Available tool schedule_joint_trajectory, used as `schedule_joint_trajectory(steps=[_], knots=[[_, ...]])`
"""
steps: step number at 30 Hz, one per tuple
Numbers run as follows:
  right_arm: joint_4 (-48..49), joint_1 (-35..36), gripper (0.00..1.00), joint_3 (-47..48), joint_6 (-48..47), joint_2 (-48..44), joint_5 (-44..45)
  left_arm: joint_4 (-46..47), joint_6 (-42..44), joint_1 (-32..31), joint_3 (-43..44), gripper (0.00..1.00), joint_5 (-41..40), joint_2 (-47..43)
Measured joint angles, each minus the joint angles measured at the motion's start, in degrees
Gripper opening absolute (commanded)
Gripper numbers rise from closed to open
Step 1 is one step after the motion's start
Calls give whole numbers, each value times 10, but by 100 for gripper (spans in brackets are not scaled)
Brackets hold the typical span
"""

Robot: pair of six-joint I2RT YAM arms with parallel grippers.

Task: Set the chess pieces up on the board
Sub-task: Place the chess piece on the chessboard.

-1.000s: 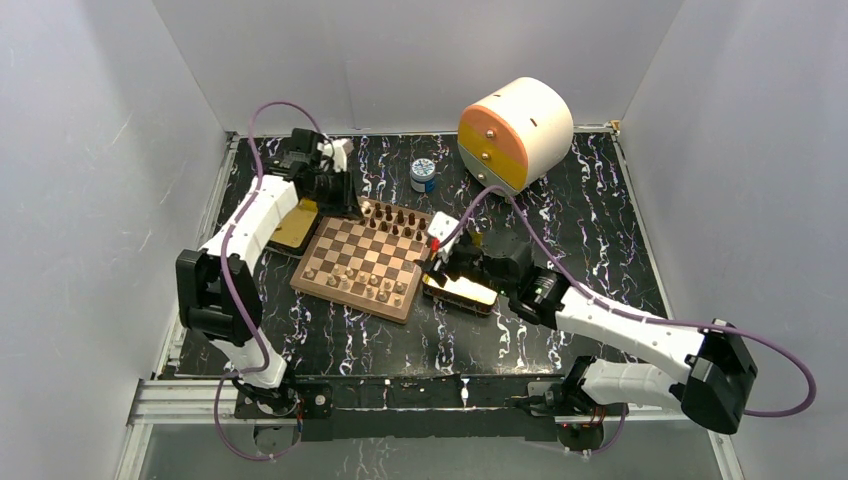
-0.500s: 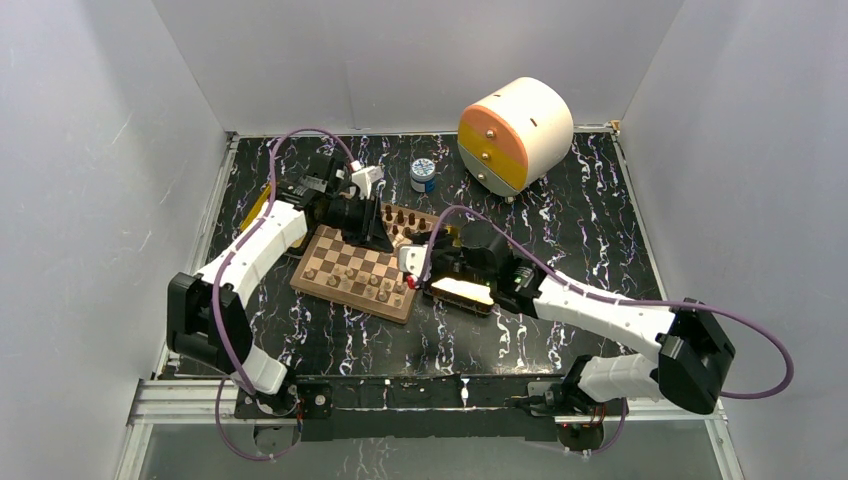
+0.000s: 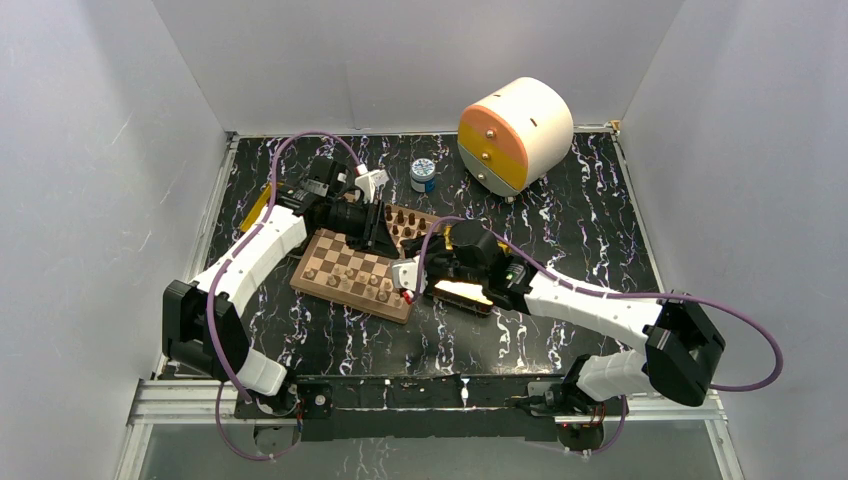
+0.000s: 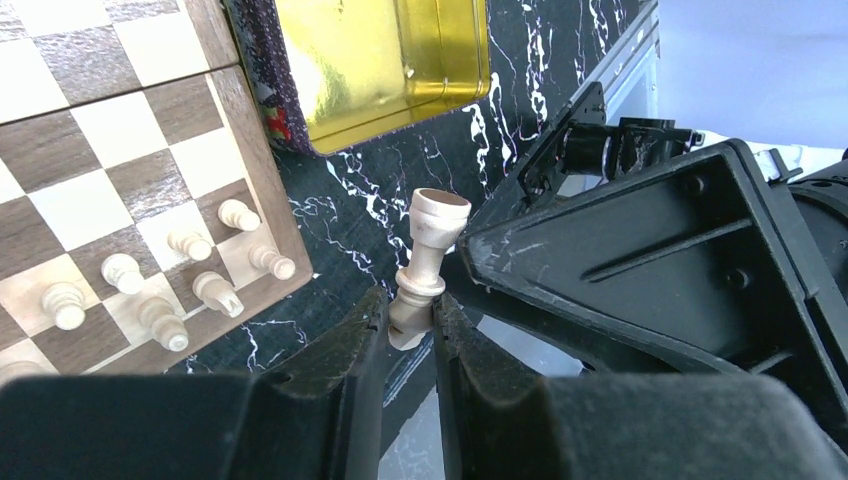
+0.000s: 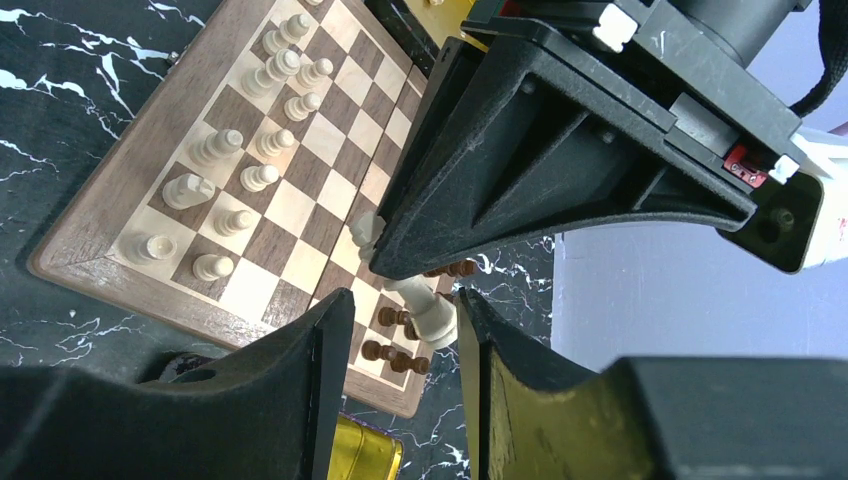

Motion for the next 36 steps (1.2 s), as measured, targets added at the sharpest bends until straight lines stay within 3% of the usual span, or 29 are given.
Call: schedule_joint_trajectory(steps=[3,8,16,20,27,36], knots=[[0,0,50,0,-12,3,0,-8,0,-4,0,6,2,0],[2,0,33,0,-30,10,3,-27,6,-9,0,6,2,0],[0,1,15,0,-38,12,3,-45,13,-8,12,7,-5,-1],[14,1,7,-6,-23,12,3,-53,13,-8,20,14,-8,0],[71,-2,2,-30,40,4,2,-66,7,-8,45,6,-14,0],[101,-2,1,-43,76,2,8,-63,-16,-8,52,25,-12,0]])
